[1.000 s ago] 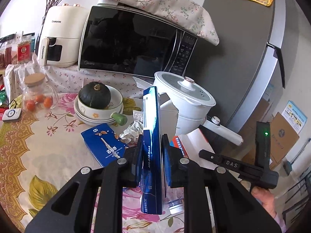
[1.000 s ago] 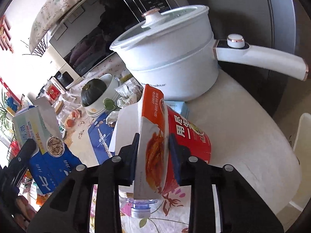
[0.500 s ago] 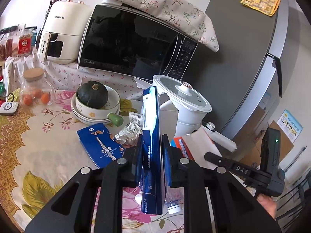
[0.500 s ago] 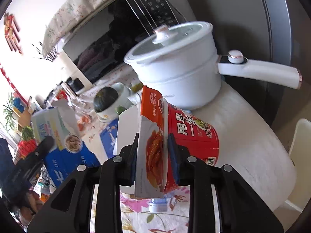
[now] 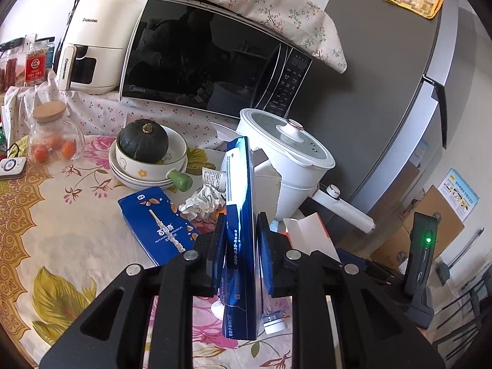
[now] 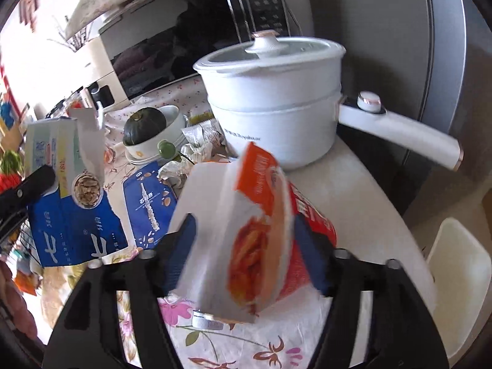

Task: Collect trash
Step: 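Carry both items to the white bin and open the right tool over it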

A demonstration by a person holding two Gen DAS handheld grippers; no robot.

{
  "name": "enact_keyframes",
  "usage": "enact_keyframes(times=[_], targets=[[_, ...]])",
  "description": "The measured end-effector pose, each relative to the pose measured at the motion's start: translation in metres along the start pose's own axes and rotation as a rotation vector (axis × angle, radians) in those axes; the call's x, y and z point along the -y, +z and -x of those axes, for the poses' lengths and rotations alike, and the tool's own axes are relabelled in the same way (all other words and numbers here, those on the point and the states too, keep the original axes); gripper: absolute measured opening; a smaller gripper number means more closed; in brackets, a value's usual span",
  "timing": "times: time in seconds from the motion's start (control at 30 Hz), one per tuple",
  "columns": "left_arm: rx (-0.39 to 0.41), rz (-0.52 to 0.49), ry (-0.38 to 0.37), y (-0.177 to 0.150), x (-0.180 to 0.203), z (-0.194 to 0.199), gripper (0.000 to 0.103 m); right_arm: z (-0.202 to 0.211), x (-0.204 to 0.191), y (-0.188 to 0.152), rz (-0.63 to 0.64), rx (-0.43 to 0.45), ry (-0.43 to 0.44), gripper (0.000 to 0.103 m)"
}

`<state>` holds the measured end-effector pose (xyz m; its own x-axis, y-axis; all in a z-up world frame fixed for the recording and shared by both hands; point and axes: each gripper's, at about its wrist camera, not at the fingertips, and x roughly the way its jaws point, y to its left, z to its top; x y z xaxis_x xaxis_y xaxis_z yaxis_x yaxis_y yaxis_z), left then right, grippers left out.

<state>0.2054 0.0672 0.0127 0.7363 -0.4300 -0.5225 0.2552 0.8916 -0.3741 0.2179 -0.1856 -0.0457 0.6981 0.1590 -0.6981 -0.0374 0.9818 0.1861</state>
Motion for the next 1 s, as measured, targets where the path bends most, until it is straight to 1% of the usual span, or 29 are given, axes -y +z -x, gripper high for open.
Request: enact_keyframes(times=[0.03,0.07,0.1,0.13,0.27,0.47,0.57,0.9,1.0], targets=[[-0.002,0.001,0.001,0.0,0.0,0.0,0.021,-0.001,0.0,0.0,0.008,-0.003,-0.012,0.042],[-0.003,0.0,0.001,-0.001,-0.001,0.0,0.021,-0.003,0.0,-0.001,0.018,-0.006,-0.029,0.033],[-0.004,0.0,0.001,-0.001,-0.001,-0.001,0.021,-0.003,-0.001,0.0,0.02,-0.005,-0.025,0.025],[-0.003,-0.001,0.001,-0.001,-0.001,-0.001,0.021,-0.002,0.0,0.0,0.014,-0.003,-0.015,0.024],[-0.002,0.002,0.001,-0.001,-0.001,0.0,0.021,0.004,0.001,0.001,-0.016,0.015,0.01,0.021],[0.017,0.008,-0.001,0.001,-0.002,0.003,0.021,0.028,0.001,0.007,-0.031,0.088,0.044,0.021],[0.025,0.009,-0.005,0.001,-0.001,0.005,0.021,0.038,0.0,0.008,-0.032,0.11,0.055,0.021],[0.041,-0.002,-0.024,0.0,0.009,0.005,0.021,0.056,0.006,0.008,-0.033,0.145,0.051,0.022],[0.044,-0.008,-0.032,0.0,0.015,0.005,0.021,0.061,0.008,0.007,-0.026,0.158,0.03,0.022]])
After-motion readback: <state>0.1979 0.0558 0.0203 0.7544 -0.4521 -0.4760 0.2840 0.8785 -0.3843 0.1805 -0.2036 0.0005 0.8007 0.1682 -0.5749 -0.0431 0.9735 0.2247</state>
